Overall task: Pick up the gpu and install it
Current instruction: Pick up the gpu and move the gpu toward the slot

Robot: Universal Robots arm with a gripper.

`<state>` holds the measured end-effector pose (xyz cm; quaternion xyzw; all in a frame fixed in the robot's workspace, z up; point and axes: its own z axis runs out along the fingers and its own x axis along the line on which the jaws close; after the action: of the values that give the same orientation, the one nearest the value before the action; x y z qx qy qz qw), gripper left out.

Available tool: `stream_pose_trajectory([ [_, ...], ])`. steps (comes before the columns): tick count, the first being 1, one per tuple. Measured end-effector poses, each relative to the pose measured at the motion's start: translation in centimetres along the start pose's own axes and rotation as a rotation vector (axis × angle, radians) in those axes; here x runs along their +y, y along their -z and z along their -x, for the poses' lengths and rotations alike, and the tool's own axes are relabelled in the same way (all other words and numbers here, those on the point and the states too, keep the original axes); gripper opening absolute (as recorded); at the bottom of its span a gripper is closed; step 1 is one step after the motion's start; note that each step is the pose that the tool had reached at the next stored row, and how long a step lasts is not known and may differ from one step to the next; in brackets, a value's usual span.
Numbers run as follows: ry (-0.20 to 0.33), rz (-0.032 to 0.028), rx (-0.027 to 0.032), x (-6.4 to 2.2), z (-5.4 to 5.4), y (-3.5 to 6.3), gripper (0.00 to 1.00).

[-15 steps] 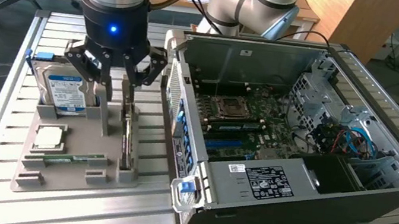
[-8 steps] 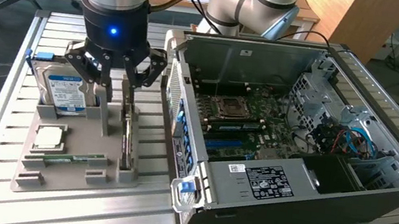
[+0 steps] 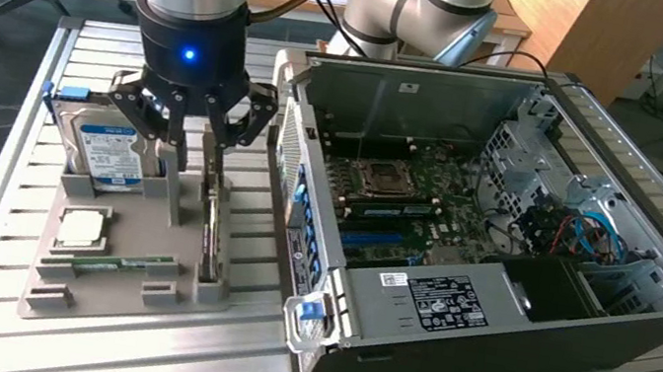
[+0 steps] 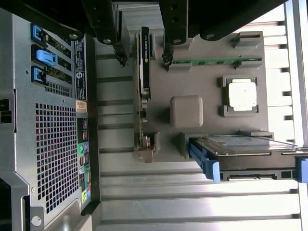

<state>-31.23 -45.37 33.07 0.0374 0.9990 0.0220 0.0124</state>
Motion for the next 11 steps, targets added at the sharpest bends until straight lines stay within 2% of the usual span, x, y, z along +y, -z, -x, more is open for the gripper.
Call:
stream_pose_trajectory([
  [11, 0.0, 0.0002, -0.0001, 0.0, 0.06, -0.02, 0.42],
])
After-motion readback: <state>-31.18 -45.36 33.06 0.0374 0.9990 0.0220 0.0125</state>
